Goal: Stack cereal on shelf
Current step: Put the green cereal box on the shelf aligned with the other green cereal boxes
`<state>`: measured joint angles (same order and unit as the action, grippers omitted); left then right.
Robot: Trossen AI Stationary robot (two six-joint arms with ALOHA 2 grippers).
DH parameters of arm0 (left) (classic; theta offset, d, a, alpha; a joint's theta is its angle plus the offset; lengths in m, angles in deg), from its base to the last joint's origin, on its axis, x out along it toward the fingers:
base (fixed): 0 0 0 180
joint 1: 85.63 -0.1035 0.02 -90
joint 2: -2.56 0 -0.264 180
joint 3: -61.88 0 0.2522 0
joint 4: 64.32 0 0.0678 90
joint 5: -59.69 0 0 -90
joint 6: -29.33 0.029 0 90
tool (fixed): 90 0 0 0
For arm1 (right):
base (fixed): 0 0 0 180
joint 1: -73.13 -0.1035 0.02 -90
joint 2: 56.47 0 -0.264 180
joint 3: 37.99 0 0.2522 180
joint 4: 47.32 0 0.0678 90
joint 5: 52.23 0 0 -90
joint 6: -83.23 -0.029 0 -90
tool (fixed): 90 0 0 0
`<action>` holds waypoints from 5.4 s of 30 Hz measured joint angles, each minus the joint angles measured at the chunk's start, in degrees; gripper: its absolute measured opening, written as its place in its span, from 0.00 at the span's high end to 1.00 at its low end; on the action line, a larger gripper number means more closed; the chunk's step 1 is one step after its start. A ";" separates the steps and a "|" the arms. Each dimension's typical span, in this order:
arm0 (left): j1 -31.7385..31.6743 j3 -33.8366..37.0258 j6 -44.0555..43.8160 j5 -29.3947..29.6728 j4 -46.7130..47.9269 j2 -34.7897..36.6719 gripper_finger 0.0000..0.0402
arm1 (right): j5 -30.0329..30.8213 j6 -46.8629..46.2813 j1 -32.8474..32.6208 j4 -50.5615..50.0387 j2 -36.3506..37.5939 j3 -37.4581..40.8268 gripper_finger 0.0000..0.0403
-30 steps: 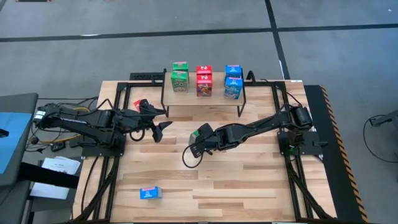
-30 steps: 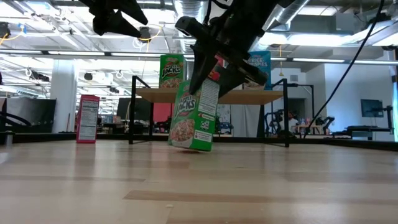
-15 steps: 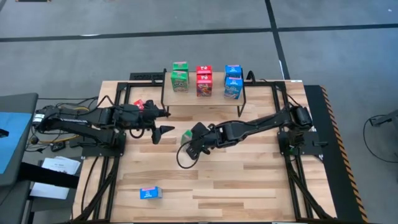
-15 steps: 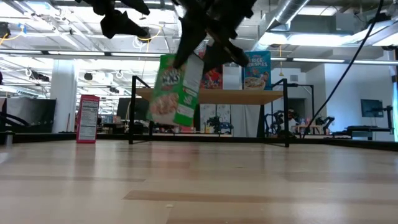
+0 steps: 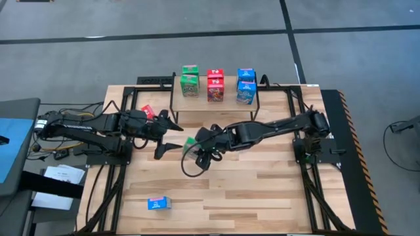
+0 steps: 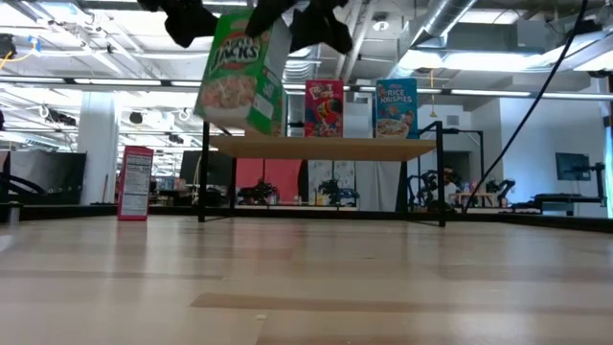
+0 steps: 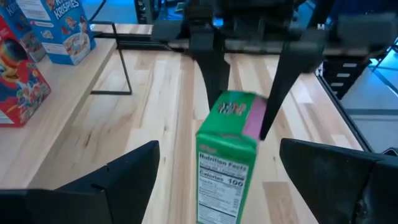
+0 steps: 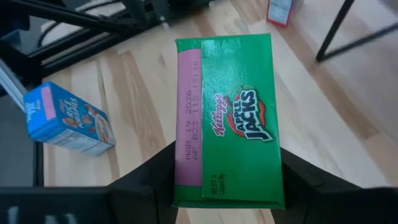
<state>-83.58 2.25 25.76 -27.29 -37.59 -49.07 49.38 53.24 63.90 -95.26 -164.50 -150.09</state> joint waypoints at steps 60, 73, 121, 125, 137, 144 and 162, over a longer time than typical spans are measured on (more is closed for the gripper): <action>0.00 -0.04 0.28 -7.63 -2.40 -0.02 0.57 | -0.89 8.01 1.17 1.49 0.04 -7.57 0.48; 0.02 -0.04 -0.18 -7.74 -2.27 -0.02 0.57 | -1.24 9.04 1.60 1.66 0.04 -7.57 0.36; -37.81 16.11 5.15 -22.85 -39.44 -6.58 0.57 | -4.16 17.01 -5.62 -10.06 22.25 -7.57 0.33; -39.67 16.04 3.15 -25.57 -43.14 -9.88 0.57 | -4.03 17.02 -5.62 -10.99 22.25 -7.57 0.33; -42.74 16.04 3.75 -24.94 -44.92 -12.20 0.57 | -4.02 17.00 -5.62 -12.34 22.25 -7.57 0.33; -42.80 16.04 3.25 -23.77 -44.94 -12.20 0.57 | -4.02 16.97 -5.62 -12.30 22.25 -7.57 0.33; -42.75 16.01 0.80 -21.68 -44.57 -12.20 0.57 | -4.04 16.93 -5.62 -12.30 22.23 -7.55 0.33</action>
<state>-126.33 18.27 26.55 -48.97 -82.17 -61.27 45.34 70.17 58.28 -107.56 -142.27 -157.64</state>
